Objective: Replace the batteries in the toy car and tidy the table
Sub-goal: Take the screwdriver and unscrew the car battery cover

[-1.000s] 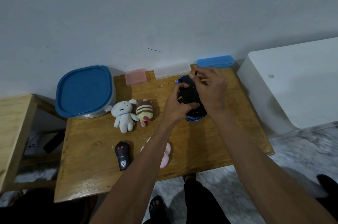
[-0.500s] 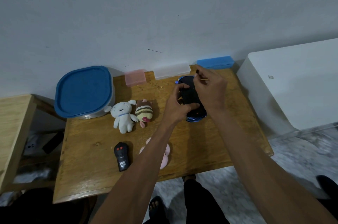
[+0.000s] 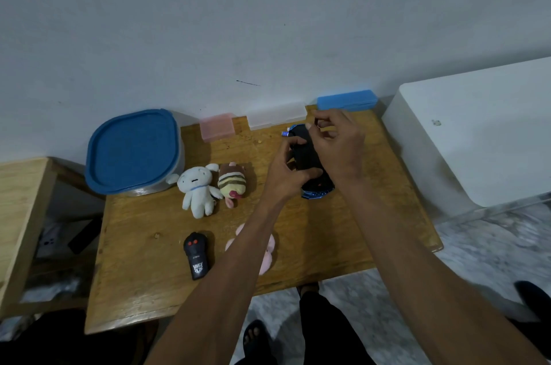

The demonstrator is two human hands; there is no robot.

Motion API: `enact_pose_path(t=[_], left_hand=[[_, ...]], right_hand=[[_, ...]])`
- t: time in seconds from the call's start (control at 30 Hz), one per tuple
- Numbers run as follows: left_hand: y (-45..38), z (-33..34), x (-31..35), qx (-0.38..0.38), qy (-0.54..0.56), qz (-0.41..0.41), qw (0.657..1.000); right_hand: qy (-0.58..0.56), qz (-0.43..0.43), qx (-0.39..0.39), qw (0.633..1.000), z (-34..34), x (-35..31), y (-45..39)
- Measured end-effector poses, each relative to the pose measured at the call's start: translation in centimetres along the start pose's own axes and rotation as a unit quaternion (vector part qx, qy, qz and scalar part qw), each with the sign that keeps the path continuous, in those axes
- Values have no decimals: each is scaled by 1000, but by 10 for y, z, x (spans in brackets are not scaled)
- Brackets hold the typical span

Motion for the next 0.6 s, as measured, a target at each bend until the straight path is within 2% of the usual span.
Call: enact_pose_path(t=[0.17, 0.6], left_hand=[[0, -1, -3, 9, 14, -8, 1000], [1, 0, -1, -10, 16, -5, 1000]], right_hand=[[-27, 36, 26, 999, -4, 4, 3], [-58, 124, 26, 990, -11, 16, 7]])
Point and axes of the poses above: each hand's wrist, its own y-axis away from the middle knuckle, its own z-axis out of the palm, x = y × z, the point moved 7 cm from there along -y, towards the middle knuckle, and after that the axes turned 1 degree about y, right-handed, at the moved point
